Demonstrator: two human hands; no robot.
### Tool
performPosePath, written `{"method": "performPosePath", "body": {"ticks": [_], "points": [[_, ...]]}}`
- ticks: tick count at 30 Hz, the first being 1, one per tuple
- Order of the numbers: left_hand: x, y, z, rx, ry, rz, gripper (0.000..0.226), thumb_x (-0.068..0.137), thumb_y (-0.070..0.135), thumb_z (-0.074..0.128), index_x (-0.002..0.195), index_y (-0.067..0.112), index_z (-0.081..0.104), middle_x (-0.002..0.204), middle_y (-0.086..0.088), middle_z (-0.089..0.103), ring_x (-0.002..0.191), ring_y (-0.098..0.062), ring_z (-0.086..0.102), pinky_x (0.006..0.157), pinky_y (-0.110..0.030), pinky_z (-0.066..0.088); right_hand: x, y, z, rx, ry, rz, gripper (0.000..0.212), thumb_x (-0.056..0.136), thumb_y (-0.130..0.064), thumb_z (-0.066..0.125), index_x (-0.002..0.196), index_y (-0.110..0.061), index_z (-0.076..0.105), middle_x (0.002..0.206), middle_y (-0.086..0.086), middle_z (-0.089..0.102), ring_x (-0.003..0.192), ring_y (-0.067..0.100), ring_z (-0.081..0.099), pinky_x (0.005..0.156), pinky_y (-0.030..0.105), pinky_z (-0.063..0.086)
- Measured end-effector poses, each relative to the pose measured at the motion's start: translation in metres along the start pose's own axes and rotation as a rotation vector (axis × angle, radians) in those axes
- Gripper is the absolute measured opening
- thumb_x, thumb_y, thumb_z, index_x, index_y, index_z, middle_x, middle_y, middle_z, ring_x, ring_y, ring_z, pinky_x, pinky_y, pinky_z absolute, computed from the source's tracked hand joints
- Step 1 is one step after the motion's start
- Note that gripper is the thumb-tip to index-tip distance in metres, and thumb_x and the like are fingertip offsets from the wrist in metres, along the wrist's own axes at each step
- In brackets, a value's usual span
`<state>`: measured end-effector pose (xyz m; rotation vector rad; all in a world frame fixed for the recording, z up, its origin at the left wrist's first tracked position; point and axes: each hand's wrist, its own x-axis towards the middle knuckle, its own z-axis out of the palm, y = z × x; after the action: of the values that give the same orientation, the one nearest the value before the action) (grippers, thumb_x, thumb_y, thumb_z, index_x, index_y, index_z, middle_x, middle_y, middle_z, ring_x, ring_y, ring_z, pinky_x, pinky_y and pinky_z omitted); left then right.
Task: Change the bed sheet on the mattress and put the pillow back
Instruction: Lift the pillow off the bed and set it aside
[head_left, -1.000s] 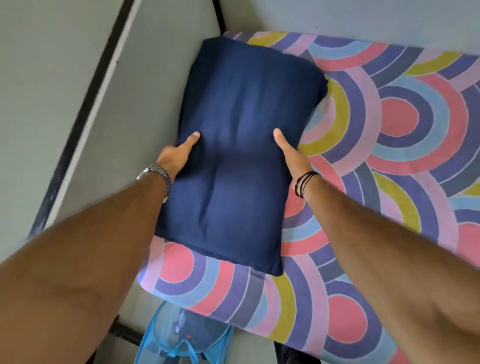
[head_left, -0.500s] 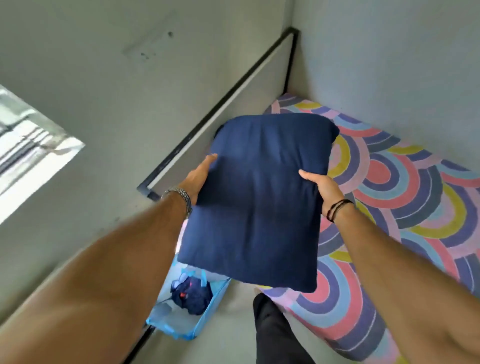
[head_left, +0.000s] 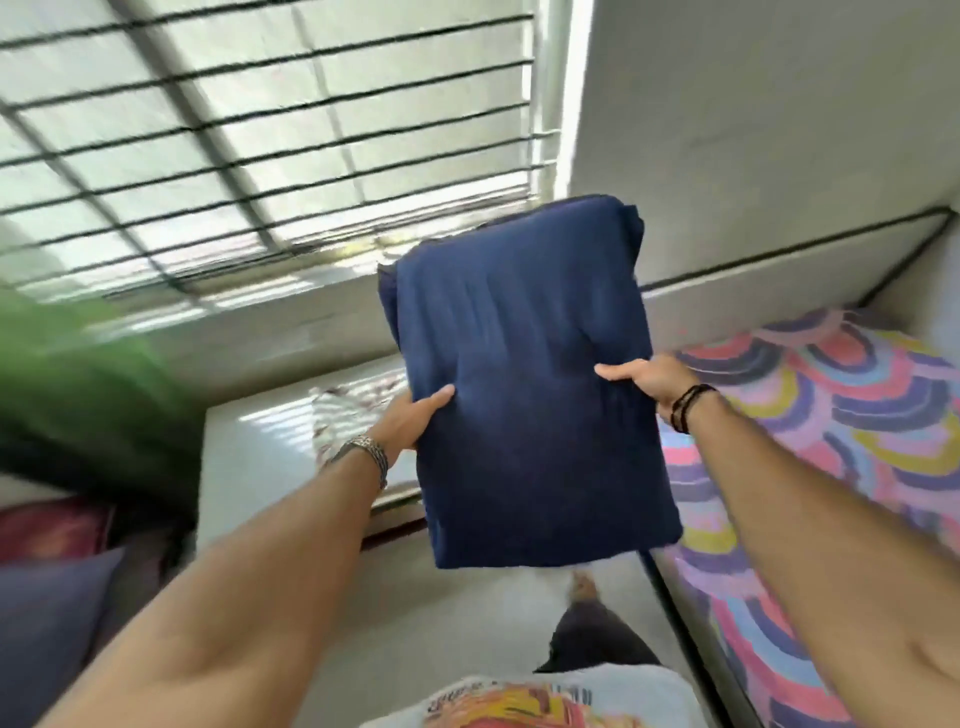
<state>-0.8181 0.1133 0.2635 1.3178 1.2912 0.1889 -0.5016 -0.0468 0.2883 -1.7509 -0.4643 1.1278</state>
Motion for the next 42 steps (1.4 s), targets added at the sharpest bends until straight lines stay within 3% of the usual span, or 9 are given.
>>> {"method": "performPosePath", "body": {"ticks": [3, 11, 16, 21, 26, 29, 34, 38, 42], "points": [[-0.012, -0.043, -0.075, -0.076, 0.148, 0.014, 0.056, 0.083, 0.057, 0.074, 0.129, 0.026, 0.066, 0.117, 0.005, 0.075, 0.103, -0.018, 0.071, 0.087, -0.039, 0.059, 0.025, -0.014, 0.094, -0.205, -0.066, -0.060, 0.072, 0.059, -0.027, 0.097, 0.122, -0.005, 0.070, 0.115, 0.005, 0.075, 0.107, 0.023, 0.071, 0.100, 0.040, 0.055], [-0.001, -0.134, -0.237, -0.262, 0.526, -0.058, 0.038, 0.093, 0.029, 0.070, 0.129, 0.018, 0.065, 0.117, 0.004, 0.071, 0.104, -0.016, 0.067, 0.099, -0.034, 0.053, 0.070, -0.011, 0.327, -0.541, -0.312, -0.153, 0.050, 0.089, -0.021, 0.080, 0.134, -0.004, 0.064, 0.127, 0.011, 0.069, 0.119, 0.027, 0.064, 0.098, 0.034, 0.050], [0.088, -0.232, -0.345, -0.243, 0.631, -0.310, 0.089, 0.065, 0.053, 0.071, 0.147, 0.023, 0.051, 0.143, 0.002, 0.061, 0.126, -0.021, 0.060, 0.112, -0.041, 0.046, 0.125, 0.018, 0.454, -0.647, -0.410, -0.066, 0.053, 0.094, -0.028, 0.072, 0.138, -0.002, 0.056, 0.126, 0.007, 0.062, 0.121, 0.031, 0.061, 0.095, 0.037, 0.051], [0.149, -0.243, -0.396, -0.261, 0.636, -0.439, 0.068, 0.084, 0.022, 0.065, 0.149, 0.025, 0.048, 0.143, 0.000, 0.058, 0.126, -0.025, 0.057, 0.112, -0.042, 0.044, 0.200, 0.062, 0.551, -0.709, -0.439, 0.126, 0.057, 0.096, -0.031, 0.069, 0.141, 0.000, 0.051, 0.138, 0.014, 0.059, 0.126, 0.033, 0.058, 0.094, 0.032, 0.047], [0.225, -0.274, -0.437, -0.223, 0.652, -0.477, 0.063, 0.087, 0.016, 0.059, 0.147, 0.033, 0.048, 0.125, 0.010, 0.060, 0.113, -0.020, 0.058, 0.103, -0.031, 0.045, 0.267, 0.098, 0.619, -0.734, -0.430, 0.297, 0.044, 0.094, -0.036, 0.071, 0.123, -0.005, 0.060, 0.117, 0.014, 0.067, 0.095, 0.033, 0.069, 0.073, 0.048, 0.063], [0.253, -0.288, -0.449, -0.208, 0.658, -0.506, 0.060, 0.086, 0.018, 0.059, 0.143, 0.034, 0.050, 0.127, 0.009, 0.062, 0.114, -0.020, 0.059, 0.101, -0.029, 0.044, 0.291, 0.112, 0.644, -0.687, -0.456, 0.279, 0.026, 0.096, -0.026, 0.071, 0.115, -0.009, 0.065, 0.100, 0.006, 0.071, 0.079, 0.020, 0.067, 0.060, 0.023, 0.059], [0.282, -0.287, -0.445, -0.056, 0.394, -0.640, 0.081, 0.079, 0.044, 0.070, 0.154, 0.032, 0.042, 0.163, -0.004, 0.034, 0.149, -0.026, 0.033, 0.124, -0.043, 0.026, 0.310, 0.142, 0.664, -0.551, -0.456, 0.277, 0.110, 0.080, -0.032, 0.080, 0.162, -0.013, 0.010, 0.155, 0.005, 0.046, 0.137, 0.022, 0.051, 0.117, 0.041, 0.039], [0.285, -0.243, -0.416, 0.052, 0.158, -0.484, 0.049, 0.095, 0.029, 0.066, 0.141, 0.016, 0.060, 0.149, 0.001, 0.054, 0.138, -0.018, 0.048, 0.118, -0.031, 0.033, 0.292, 0.113, 0.661, -0.589, -0.506, 0.286, 0.102, 0.092, -0.022, 0.074, 0.163, -0.010, 0.001, 0.158, 0.015, 0.038, 0.142, 0.028, 0.045, 0.115, 0.036, 0.037], [0.264, -0.194, -0.385, 0.168, 0.173, -0.392, 0.035, 0.094, 0.034, 0.061, 0.128, 0.025, 0.065, 0.133, 0.005, 0.064, 0.120, -0.017, 0.061, 0.107, -0.036, 0.047, 0.272, 0.082, 0.630, -0.709, -0.574, 0.169, 0.088, 0.095, -0.025, 0.068, 0.162, -0.016, 0.012, 0.126, 0.014, 0.059, 0.116, 0.027, 0.061, 0.094, 0.030, 0.043]]}}
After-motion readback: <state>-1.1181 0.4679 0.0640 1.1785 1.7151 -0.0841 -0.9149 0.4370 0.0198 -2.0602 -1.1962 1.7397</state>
